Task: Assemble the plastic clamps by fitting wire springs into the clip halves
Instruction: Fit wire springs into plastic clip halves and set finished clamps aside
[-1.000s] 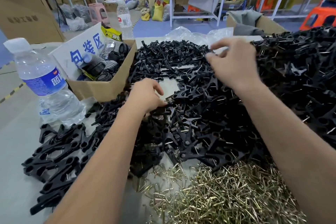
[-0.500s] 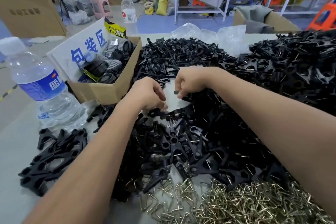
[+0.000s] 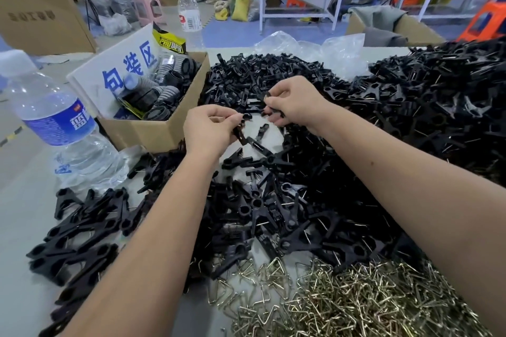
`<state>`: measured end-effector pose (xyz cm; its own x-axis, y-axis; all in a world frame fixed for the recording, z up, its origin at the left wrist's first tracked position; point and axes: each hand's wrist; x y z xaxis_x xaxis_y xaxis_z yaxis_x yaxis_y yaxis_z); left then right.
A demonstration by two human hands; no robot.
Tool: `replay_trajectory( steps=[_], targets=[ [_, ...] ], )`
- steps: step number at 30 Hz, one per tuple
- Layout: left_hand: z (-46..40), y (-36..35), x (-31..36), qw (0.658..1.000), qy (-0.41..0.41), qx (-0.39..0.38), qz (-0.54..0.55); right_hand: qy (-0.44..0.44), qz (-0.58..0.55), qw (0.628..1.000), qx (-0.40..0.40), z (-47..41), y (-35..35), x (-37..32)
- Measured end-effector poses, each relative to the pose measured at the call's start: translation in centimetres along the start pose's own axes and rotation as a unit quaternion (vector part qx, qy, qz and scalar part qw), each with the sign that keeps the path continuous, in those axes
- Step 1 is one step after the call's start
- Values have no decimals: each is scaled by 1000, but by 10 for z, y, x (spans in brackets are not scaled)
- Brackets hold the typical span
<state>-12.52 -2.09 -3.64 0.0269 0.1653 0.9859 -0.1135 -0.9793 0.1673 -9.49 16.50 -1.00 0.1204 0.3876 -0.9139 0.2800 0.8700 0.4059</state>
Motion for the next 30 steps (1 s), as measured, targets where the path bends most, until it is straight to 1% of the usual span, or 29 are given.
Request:
replay_trajectory(
  steps=[3,7,10,13,14,16,18,21,26,30],
  targets=[
    [6,1,0,996,35,23,77,21,-23,998,54,11,-1,-1],
    [19,6,10,971,97,34,218,41,-119,990,59,54,-3,2],
    [35,8,15,944,133,1,300,51,-189,979,52,99,-5,8],
    [57,6,13,925,149,-59,343,84,-219,971,39,142,-5,17],
    [65,5,11,924,140,-77,348,90,-227,969,30,155,-4,21],
    [80,3,5,931,102,-101,335,88,-246,965,21,173,-2,30],
    [93,1,1,940,70,-122,310,77,-267,960,33,187,0,40],
    [109,-2,-5,945,49,-154,283,82,-259,960,61,198,1,54],
    [124,-6,-13,965,-54,-183,180,100,-254,960,63,200,-3,63],
    [123,-7,-12,964,-78,-201,159,116,-254,957,80,201,-4,67]
  ],
)
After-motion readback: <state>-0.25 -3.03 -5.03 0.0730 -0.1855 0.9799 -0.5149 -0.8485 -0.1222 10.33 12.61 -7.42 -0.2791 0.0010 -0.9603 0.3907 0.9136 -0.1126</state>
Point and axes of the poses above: each hand's wrist, its own z-axis away from the middle knuckle, its own y-axis out of the back of the hand, x = y × z
